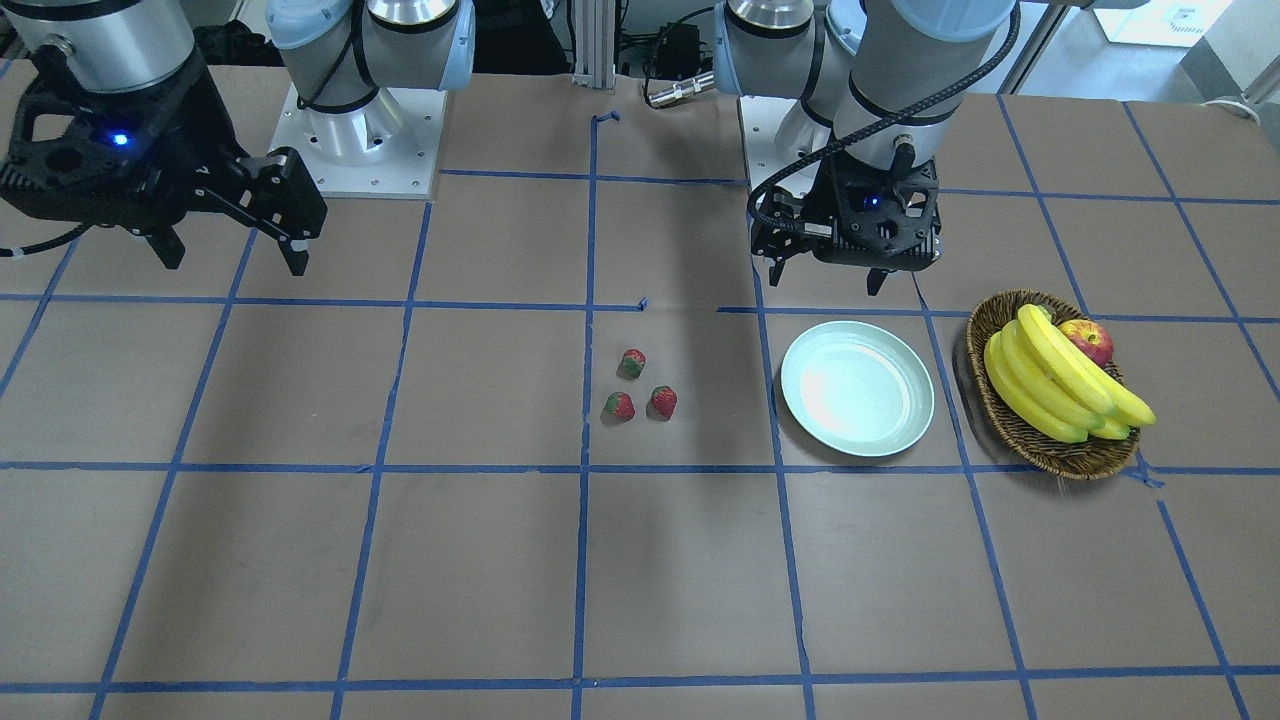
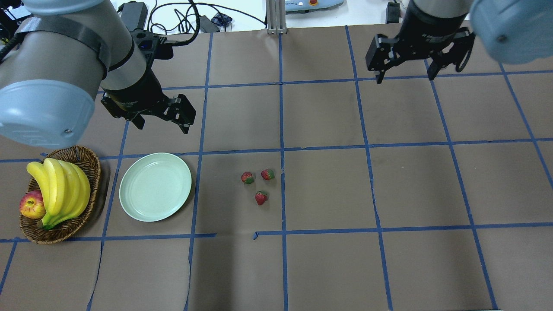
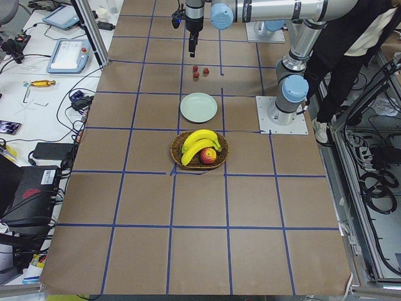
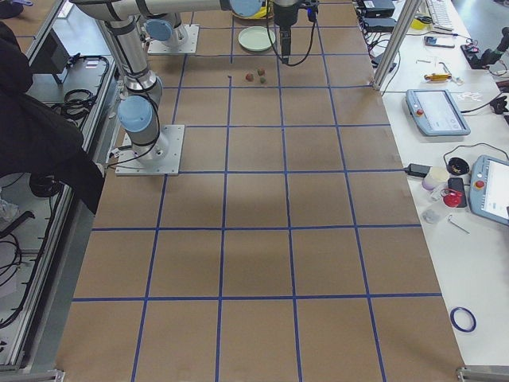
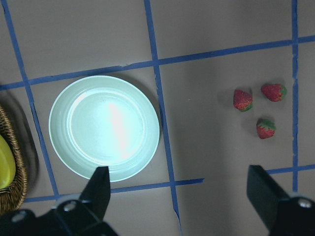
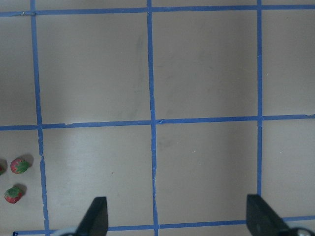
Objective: Collect all strawberries into plate
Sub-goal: 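Reach the left gripper to the strawberries and grasp one, then carry the held strawberry with the left gripper over the plate and release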
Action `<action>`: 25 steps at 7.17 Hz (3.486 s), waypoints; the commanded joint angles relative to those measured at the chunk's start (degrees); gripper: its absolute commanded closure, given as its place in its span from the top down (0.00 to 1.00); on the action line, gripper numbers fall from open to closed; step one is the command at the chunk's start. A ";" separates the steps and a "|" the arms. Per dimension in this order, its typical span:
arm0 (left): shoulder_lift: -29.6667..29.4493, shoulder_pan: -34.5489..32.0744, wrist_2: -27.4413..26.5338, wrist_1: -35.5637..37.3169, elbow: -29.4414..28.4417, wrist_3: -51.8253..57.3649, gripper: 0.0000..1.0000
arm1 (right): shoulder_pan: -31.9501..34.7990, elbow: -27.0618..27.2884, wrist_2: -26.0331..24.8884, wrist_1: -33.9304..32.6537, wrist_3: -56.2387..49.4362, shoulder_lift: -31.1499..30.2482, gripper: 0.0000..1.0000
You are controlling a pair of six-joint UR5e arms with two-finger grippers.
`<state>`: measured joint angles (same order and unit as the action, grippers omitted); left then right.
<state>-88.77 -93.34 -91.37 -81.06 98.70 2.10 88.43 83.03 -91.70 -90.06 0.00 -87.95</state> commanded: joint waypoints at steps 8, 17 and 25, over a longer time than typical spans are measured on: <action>-7.72 -9.93 -0.47 20.15 8.70 -17.22 1.00 | -0.45 5.72 0.47 6.58 0.00 -5.12 1.00; -23.19 -11.86 0.32 33.95 14.50 -19.95 0.90 | -0.36 5.65 -0.14 2.96 0.44 -4.60 1.00; -20.05 -11.26 -0.90 30.81 13.10 -14.86 0.06 | -0.27 5.74 0.03 2.88 0.62 -4.60 1.00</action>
<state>-110.44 -105.70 -91.36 -48.36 112.35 -14.57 88.15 88.79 -91.68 -87.19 0.60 -92.55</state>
